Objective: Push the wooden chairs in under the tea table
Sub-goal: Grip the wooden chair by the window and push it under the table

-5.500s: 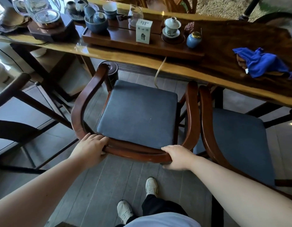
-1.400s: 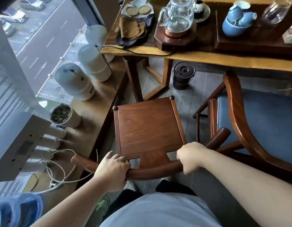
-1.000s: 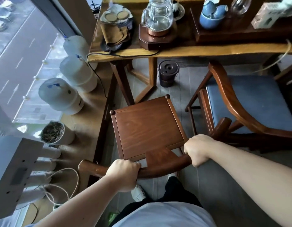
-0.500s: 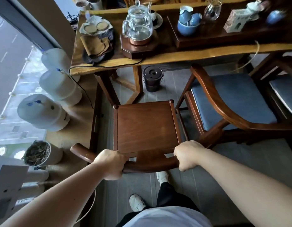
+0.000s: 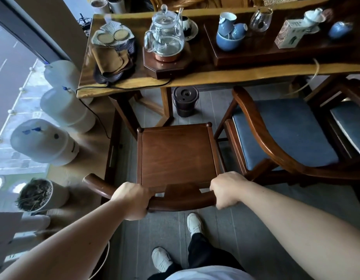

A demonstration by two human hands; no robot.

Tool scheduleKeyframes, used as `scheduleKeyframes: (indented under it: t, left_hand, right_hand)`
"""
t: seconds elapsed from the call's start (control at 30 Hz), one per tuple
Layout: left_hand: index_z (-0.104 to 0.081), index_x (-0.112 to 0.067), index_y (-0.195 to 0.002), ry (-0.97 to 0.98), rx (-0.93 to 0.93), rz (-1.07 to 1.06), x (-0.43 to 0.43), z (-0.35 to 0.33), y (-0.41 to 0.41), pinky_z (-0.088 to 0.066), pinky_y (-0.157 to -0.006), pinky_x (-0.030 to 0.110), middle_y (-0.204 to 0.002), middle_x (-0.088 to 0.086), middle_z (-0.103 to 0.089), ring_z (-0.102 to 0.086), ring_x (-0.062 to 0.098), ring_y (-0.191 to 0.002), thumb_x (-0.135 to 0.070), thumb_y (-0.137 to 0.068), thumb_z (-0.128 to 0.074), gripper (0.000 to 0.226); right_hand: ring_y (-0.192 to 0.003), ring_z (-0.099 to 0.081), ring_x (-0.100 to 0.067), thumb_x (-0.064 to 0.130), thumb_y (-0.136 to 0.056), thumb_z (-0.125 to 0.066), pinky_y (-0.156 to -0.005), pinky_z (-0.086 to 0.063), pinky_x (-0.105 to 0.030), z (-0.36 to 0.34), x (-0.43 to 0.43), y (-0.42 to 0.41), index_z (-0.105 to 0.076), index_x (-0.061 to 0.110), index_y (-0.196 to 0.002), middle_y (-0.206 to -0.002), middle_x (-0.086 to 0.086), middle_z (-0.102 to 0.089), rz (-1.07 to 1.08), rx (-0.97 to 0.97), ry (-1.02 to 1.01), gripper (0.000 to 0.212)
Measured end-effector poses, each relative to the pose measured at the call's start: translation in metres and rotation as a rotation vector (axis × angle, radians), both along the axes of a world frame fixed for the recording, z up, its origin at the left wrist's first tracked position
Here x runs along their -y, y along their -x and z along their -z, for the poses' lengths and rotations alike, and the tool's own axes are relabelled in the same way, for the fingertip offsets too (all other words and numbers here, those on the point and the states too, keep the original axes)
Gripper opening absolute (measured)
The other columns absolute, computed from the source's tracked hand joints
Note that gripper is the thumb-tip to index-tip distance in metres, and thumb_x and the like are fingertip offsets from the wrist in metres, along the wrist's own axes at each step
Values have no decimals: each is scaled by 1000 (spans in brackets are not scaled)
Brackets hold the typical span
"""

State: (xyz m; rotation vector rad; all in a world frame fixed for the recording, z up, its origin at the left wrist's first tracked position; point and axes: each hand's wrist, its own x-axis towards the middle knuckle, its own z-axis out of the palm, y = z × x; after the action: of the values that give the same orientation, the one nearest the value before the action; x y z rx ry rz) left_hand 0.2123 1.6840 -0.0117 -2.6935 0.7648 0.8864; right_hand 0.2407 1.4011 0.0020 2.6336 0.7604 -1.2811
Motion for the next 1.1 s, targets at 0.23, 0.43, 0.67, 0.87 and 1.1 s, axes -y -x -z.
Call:
scheduleKeyframes:
  t: [0.23,0.43,0.67,0.87,1.1]
  left_hand:
    - [-59,-35,-99,-10,7,24,20,6,-24,-51,-60,30,-74,-9,-62,-60,16,-66,-28,-72,-46,30]
    - [-58,-37,-95,-8,-6,29,17,2,-46,-52,-64,30,-73,-11,-60,-59,13,-67,-28,-75,-48,24]
    - [-58,-35,-96,5,-23,-2,34,0,-46,-51,-62,31,-72,-9,-60,-60,17,-68,-29,-74,-48,26]
    - [-63,-31,-94,39,10,-12,59,3,-43,-39,-52,28,-67,-8,-58,-56,16,-60,-27,-72,-47,27]
    - [-61,-33,-97,60,-6,-23,55,11,-41,-40,-53,27,-70,-9,-60,-58,15,-62,-25,-69,-46,33]
  right_hand:
    - [-73,-57,-23,34,-66,-67,-67,-45,-33,-1,21,-18,-56,26,-75,-72,4,-60,21,30,5,16]
    - [-78,-63,-25,39,-66,-65,-72,-54,-37,6,19,-20,-63,22,-79,-78,1,-67,55,23,-28,21]
    - [-72,-58,-21,39,-70,-65,-63,-46,-33,-1,33,-33,-61,24,-81,-71,5,-57,-23,8,-12,19]
    - [-67,-55,-16,33,-70,-66,-59,-44,-30,-8,54,-42,-65,22,-83,-63,9,-53,-40,22,28,17]
    - [-68,-57,-18,33,-67,-64,-65,-50,-33,0,58,-39,-67,22,-85,-66,7,-57,-33,32,6,21]
